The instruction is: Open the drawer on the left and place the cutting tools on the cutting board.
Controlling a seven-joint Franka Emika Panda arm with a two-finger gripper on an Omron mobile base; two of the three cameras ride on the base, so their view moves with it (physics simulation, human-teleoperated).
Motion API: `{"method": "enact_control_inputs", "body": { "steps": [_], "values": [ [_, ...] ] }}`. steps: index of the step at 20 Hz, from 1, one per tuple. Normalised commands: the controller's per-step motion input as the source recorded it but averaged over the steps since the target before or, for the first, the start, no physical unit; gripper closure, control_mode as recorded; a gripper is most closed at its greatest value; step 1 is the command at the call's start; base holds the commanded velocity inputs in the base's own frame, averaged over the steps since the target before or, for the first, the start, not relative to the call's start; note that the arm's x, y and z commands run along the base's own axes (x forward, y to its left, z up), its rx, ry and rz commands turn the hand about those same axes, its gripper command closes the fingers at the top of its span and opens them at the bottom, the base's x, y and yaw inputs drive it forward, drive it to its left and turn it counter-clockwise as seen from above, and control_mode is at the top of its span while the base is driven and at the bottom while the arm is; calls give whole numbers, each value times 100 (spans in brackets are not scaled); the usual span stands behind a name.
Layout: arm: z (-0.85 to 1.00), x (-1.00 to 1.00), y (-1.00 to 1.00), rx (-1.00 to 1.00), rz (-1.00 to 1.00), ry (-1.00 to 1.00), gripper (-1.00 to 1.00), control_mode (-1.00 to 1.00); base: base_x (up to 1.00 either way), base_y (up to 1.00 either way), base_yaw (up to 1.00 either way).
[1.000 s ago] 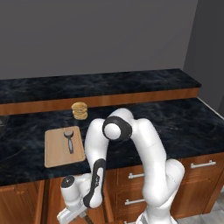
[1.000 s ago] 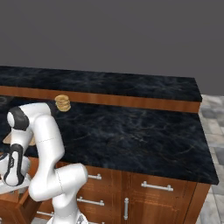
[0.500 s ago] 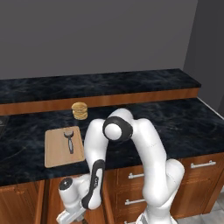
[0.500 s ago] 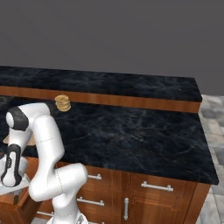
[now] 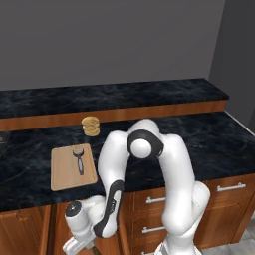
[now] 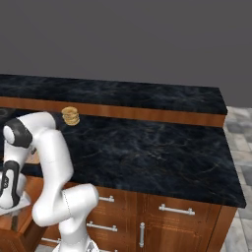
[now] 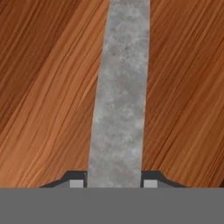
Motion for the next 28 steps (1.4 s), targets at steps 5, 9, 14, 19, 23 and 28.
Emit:
{"method": "enact_control_inputs", "body": {
  "steps": [5,9,14,19,23,28],
  "values": [
    [77,0,6,0,0,-3,100,-100,0,0,0],
    [75,-10,14,0,0,-2,100,-100,0,0,0],
    [100,0,8,0,0,-12,100,-100,0,0,0],
    [100,0,4,0,0,-18,100,-100,0,0,0],
    [100,17,0,0,0,-17,100,-100,0,0,0],
    [100,73,0,0,0,-5,100,-100,0,0,0]
  ]
}}
